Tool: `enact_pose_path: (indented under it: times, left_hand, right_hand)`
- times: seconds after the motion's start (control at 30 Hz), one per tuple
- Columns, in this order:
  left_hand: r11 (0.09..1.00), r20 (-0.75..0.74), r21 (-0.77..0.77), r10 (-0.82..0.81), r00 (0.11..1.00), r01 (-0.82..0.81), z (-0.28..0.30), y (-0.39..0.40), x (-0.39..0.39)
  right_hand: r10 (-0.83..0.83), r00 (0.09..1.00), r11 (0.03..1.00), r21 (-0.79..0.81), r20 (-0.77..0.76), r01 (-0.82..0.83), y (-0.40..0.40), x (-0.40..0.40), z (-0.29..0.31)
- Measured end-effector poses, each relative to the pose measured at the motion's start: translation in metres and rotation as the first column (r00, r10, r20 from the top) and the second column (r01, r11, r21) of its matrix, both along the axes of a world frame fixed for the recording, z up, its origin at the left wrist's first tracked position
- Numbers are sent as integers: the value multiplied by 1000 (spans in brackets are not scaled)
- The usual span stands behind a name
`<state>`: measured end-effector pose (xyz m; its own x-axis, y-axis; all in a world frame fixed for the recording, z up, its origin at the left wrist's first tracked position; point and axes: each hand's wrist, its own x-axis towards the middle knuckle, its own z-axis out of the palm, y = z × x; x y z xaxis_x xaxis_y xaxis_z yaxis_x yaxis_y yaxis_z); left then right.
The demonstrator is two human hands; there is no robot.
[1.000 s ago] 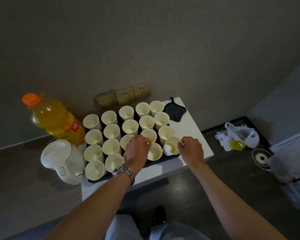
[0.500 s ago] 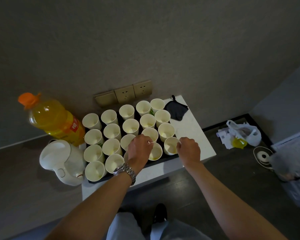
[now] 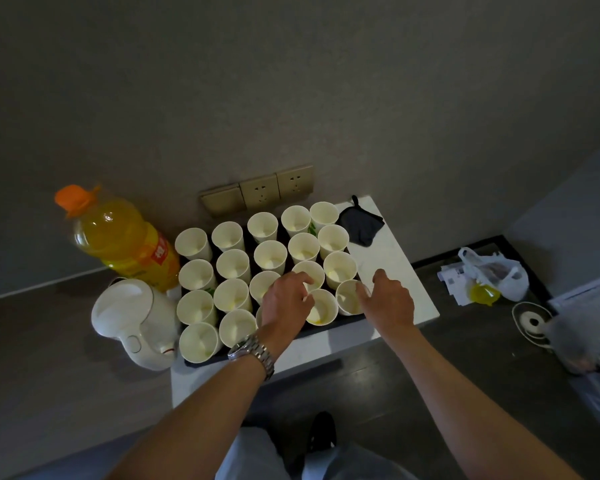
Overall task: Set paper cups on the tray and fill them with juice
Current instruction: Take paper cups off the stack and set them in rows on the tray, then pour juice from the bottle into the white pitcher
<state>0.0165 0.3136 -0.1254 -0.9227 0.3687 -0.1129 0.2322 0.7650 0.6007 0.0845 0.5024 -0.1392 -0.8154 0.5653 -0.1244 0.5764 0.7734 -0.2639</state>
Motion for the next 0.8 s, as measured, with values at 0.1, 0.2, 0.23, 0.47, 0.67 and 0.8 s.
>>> enact_pose_path:
  times: [0.1, 0.2, 0.23, 0.47, 0.67, 0.8]
  left_hand:
    - [999, -23, 33, 13, 1000, -12, 2, -3, 1]
    - [997, -57, 59, 59, 997, -56, 6, -9, 2]
    - [995, -67, 66, 80, 994, -76, 8, -12, 2]
    - [981, -84, 130, 158, 984, -146, 18, -56, 7]
    - [956, -104, 102, 284, 953, -273, 30, -106, 11]
    - [904, -141, 174, 416, 898, -392, 33, -148, 12]
  right_hand:
    - [-31, 1000, 997, 69, -6, 31, 1, 0, 8]
    - [-37, 997, 993, 110, -73, 45, -5, -3, 18]
    - [-21, 993, 994, 109, -113, 33, -9, -4, 22]
    - [195, 927, 980, 25, -320, -197, -79, -30, 48]
    - [408, 854, 902, -3, -323, -432, -160, -46, 48]
    - [516, 801, 827, -68, -304, -558, -211, -59, 41]
